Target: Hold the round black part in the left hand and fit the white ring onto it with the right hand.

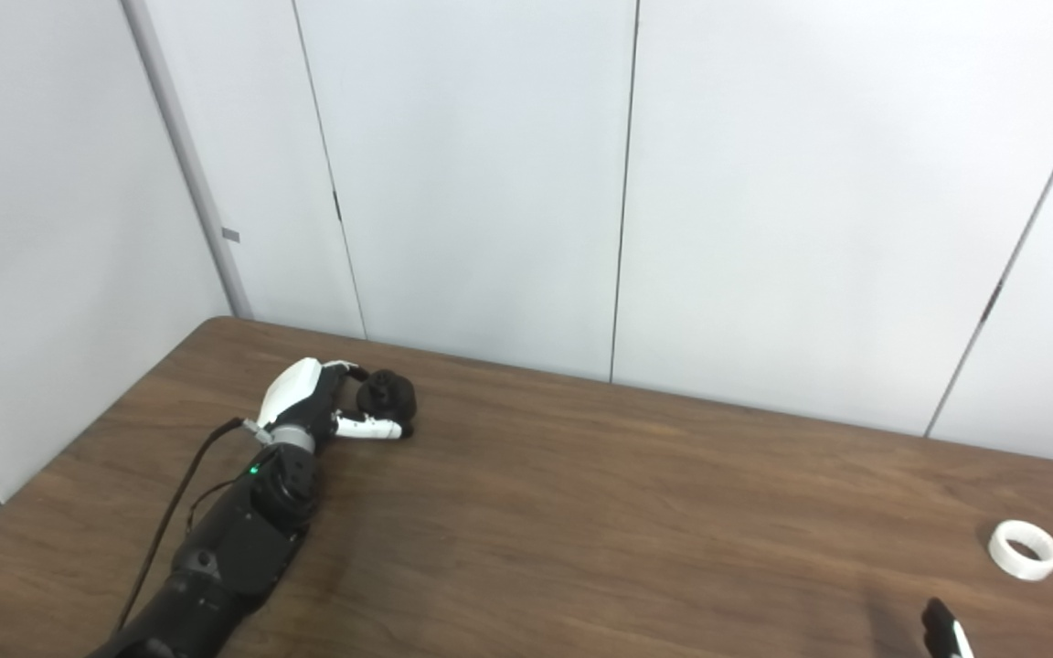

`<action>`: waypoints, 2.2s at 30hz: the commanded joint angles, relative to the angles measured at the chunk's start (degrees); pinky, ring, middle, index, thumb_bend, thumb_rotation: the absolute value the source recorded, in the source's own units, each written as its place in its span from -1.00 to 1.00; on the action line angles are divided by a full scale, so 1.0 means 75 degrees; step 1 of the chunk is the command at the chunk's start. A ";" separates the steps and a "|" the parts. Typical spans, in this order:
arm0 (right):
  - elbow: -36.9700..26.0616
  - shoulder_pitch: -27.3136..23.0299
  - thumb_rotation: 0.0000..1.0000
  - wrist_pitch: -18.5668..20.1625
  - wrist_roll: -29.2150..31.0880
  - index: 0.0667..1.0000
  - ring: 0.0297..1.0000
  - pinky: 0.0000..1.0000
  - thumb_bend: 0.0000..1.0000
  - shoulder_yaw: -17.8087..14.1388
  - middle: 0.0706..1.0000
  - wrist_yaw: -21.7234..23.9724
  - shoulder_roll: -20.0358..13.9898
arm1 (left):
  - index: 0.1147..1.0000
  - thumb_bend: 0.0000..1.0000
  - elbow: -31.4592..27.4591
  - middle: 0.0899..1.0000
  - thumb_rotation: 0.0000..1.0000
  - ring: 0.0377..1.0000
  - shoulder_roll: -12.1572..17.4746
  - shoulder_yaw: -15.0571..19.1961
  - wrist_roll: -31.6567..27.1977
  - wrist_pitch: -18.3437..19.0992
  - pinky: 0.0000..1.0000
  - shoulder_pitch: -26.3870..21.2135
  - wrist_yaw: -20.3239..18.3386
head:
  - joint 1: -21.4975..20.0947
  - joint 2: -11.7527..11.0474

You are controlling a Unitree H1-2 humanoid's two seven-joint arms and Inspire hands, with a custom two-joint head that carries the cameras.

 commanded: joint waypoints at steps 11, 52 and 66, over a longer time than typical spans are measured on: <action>0.0199 0.0207 1.00 -0.0096 -0.0014 1.00 1.00 1.00 -0.13 0.0054 1.00 -0.0056 0.0047 | 0.44 0.93 0.0000 0.80 -0.57 0.95 0.0083 0.0011 -0.0043 -0.0037 1.00 -0.0384 0.0217 | -0.0008 0.0025; 0.0177 0.0257 1.00 -0.0075 -0.0029 1.00 1.00 1.00 -0.13 0.0028 0.99 -0.0061 0.0061 | -0.16 0.09 0.0195 0.60 -0.90 0.88 -0.0017 0.0138 -0.0502 -0.0338 1.00 -0.0448 0.0568 | 0.0009 0.0067; 0.0147 0.0266 1.00 -0.0071 -0.0202 1.00 1.00 1.00 -0.15 0.0069 0.98 -0.0118 0.0068 | -0.17 0.04 0.0142 0.55 -0.91 0.82 0.0164 -0.0140 -0.0288 -0.0472 1.00 -0.0310 0.0685 | -0.0119 0.0124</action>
